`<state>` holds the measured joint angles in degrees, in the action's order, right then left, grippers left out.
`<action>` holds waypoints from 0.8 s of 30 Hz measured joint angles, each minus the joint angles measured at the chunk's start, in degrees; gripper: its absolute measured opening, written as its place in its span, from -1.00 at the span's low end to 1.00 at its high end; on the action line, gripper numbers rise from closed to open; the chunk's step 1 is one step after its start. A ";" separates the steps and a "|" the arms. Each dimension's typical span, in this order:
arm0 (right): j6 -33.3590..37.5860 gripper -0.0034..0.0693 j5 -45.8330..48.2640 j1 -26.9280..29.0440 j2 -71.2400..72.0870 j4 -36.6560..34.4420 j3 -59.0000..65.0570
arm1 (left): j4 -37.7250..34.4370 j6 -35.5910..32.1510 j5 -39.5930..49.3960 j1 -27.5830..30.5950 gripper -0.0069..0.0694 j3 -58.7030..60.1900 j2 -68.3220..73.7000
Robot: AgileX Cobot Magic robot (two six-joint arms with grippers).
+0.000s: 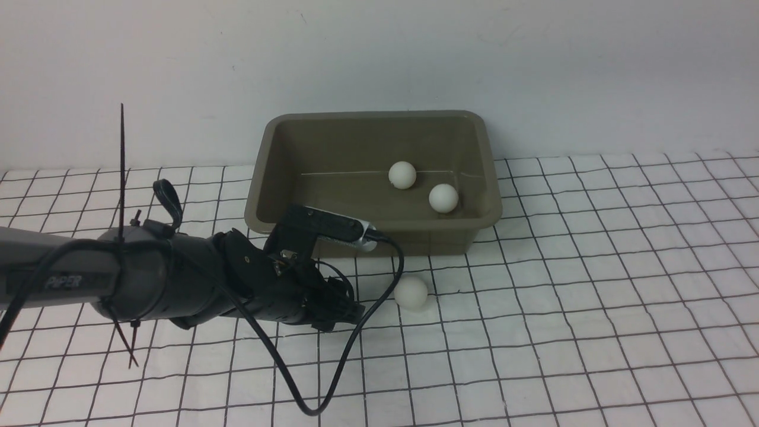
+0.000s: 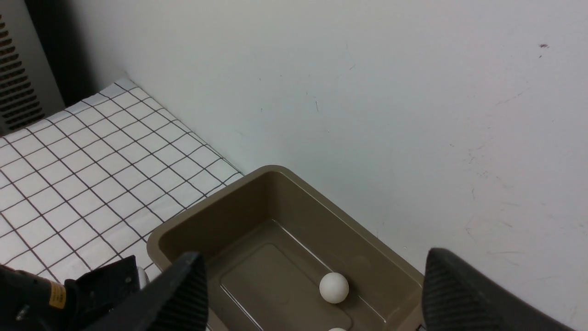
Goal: Put the table tennis balls into the box on the white checkered tablecloth.
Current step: 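Reach for and grasp a ping pong ball on the table beside the basket, then drop the ball into the bin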
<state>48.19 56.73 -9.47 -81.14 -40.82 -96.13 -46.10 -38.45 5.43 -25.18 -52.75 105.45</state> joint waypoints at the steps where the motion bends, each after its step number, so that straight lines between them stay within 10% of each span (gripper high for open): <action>1: 0.00 0.66 0.00 0.00 0.00 0.00 0.00 | 0.00 -0.06 0.86 0.00 0.10 0.00 -1.08; 12: -0.25 0.66 0.33 0.00 0.00 0.57 0.00 | 0.00 -7.14 -4.55 -0.02 0.10 -0.18 -16.75; 24: -0.43 0.66 1.12 0.00 -0.09 0.63 0.00 | 3.40 -12.71 -9.83 -0.02 0.34 -17.11 2.21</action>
<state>47.76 57.85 -9.47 -81.23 -40.20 -96.13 -42.70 -51.16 -4.40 -25.20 -69.87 107.66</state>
